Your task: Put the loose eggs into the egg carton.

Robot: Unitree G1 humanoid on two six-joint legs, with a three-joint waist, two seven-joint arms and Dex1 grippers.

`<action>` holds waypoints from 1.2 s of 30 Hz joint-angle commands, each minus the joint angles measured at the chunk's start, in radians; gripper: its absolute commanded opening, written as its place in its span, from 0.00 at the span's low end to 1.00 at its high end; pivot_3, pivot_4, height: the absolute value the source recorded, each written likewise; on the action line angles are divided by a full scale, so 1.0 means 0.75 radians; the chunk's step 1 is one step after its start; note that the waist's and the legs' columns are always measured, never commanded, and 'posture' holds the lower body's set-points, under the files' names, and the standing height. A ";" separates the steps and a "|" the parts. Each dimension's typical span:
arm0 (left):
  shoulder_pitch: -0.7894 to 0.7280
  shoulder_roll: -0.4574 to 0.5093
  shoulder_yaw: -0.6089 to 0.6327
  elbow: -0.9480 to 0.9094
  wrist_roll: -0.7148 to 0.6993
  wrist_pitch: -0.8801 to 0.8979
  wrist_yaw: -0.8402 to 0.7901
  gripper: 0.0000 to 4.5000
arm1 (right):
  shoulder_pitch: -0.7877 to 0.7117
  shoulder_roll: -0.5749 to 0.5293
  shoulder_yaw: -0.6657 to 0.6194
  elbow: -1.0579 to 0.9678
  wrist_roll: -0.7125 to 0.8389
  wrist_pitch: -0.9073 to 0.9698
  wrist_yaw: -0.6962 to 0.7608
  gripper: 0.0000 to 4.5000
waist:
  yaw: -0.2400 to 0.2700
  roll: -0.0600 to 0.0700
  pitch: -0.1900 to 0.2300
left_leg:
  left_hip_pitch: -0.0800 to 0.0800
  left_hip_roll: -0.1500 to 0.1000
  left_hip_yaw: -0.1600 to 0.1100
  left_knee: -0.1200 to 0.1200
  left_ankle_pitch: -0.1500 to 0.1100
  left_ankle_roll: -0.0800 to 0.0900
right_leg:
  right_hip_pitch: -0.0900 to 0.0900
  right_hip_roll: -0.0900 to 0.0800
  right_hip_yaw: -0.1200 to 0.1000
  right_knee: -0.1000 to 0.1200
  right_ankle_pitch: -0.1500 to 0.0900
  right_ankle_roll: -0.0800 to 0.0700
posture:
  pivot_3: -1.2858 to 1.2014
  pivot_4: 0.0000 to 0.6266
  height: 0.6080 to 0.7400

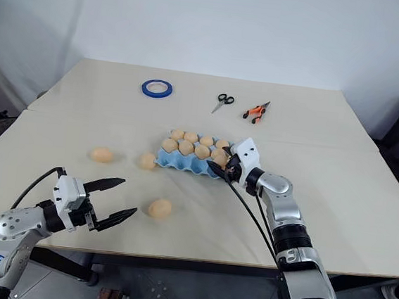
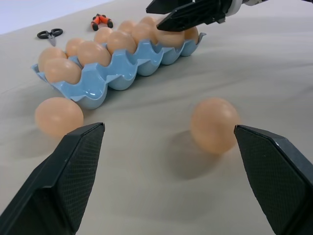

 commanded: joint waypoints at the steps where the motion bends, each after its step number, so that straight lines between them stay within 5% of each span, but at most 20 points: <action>1: 0.016 -0.003 0.046 -0.056 -0.036 0.004 0.013 1.00 | 0.051 -0.024 -0.043 -0.191 0.095 0.009 0.099 0.99 | 0.000 0.000 0.000 | 0.000 0.000 0.000 0.000 0.000 0.000 | 0.000 0.000 0.000 0.000 0.000 0.000 | 0.52 0.24 1.00; 10: 0.014 0.019 0.099 0.020 -0.016 -0.005 0.015 1.00 | 0.365 -0.240 -0.149 -0.550 0.291 0.064 0.350 0.99 | 0.018 0.000 0.000 | 0.000 -0.001 -0.003 0.000 -0.001 0.001 | 0.003 -0.002 0.000 -0.004 0.000 0.000 | 0.52 0.24 1.00; 13: 0.034 0.056 0.146 0.077 -0.024 -0.037 -0.036 1.00 | 0.658 -0.415 -0.205 -0.723 0.356 0.060 0.537 0.99 | 0.030 0.000 0.000 | 0.000 -0.001 -0.003 -0.003 -0.001 0.000 | 0.003 -0.002 0.001 -0.006 0.000 0.000 | 0.52 0.24 1.00; 20: 0.060 0.115 0.205 0.183 -0.017 -0.079 -0.101 1.00 | 0.949 -0.485 -0.292 -0.824 0.403 0.042 0.538 0.99 | 0.025 0.000 0.000 | 0.001 -0.001 -0.003 -0.007 -0.001 0.000 | 0.004 -0.001 0.001 -0.012 -0.001 -0.001 | 0.52 0.24 1.00; 27: 0.119 0.141 0.187 0.088 -0.059 0.002 -0.168 1.00 | 0.980 -0.430 -0.291 -0.906 0.393 -0.020 0.470 0.99 | 0.030 0.000 0.000 | 0.001 -0.001 -0.007 -0.007 -0.005 -0.006 | 0.006 -0.002 -0.001 -0.012 0.000 -0.002 | 0.52 0.24 1.00; 36: -0.019 0.016 -0.076 -0.027 0.003 0.105 -0.115 1.00 | 0.911 -0.445 -0.242 -0.968 0.414 0.020 0.500 0.99 | 0.058 0.000 0.000 | 0.001 -0.003 -0.010 -0.005 -0.002 0.000 | 0.009 -0.002 -0.003 -0.013 0.000 -0.002 | 0.52 0.24 1.00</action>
